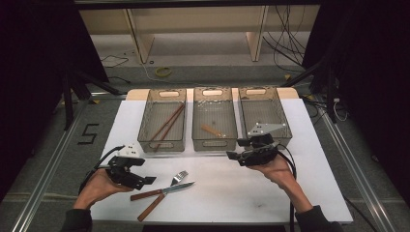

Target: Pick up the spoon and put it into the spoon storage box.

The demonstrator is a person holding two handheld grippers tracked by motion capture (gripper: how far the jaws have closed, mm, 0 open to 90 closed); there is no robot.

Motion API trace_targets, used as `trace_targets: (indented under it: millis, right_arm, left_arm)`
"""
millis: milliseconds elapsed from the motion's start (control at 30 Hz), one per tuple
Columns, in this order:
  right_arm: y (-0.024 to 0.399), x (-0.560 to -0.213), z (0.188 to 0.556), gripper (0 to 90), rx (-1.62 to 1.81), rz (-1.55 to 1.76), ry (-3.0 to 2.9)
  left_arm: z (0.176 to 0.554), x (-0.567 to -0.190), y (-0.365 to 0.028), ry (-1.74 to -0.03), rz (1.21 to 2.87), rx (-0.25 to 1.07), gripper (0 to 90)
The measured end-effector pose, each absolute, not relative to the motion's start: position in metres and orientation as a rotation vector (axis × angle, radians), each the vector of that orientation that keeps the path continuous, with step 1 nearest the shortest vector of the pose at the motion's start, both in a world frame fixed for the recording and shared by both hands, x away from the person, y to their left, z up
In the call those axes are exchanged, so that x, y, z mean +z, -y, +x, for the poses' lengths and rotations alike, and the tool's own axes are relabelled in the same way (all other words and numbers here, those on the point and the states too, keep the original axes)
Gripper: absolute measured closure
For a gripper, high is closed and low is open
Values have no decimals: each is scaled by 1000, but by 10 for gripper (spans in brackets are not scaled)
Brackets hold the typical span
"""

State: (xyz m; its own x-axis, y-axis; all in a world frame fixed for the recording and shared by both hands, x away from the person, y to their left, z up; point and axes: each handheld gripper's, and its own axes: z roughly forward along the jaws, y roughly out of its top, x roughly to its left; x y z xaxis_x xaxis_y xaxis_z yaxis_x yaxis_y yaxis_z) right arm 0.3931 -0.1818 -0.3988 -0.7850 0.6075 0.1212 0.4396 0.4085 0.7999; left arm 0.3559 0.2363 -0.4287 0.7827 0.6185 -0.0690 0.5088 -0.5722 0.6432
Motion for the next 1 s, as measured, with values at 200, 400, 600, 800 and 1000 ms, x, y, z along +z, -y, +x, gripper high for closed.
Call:
trace_targets:
  millis: [200,400,600,800,1000]
  right_arm:
    - [184,-402,389,351,1323,932,-2475]
    - [184,-408,386,346,1313,928,-2496]
    - [184,-414,384,345,1303,932,-2511]
    - [186,-415,381,344,1298,934,-2510]
    - [187,-420,379,344,1283,943,-2521]
  left_arm:
    - [353,-431,-240,-837,2390,211,202]
    - [353,-433,-240,-825,2440,190,222]
    - [352,-439,-240,-834,2500,165,236]
    - [352,-445,-243,-842,2532,150,249]
    - [351,-451,-243,-842,2564,135,254]
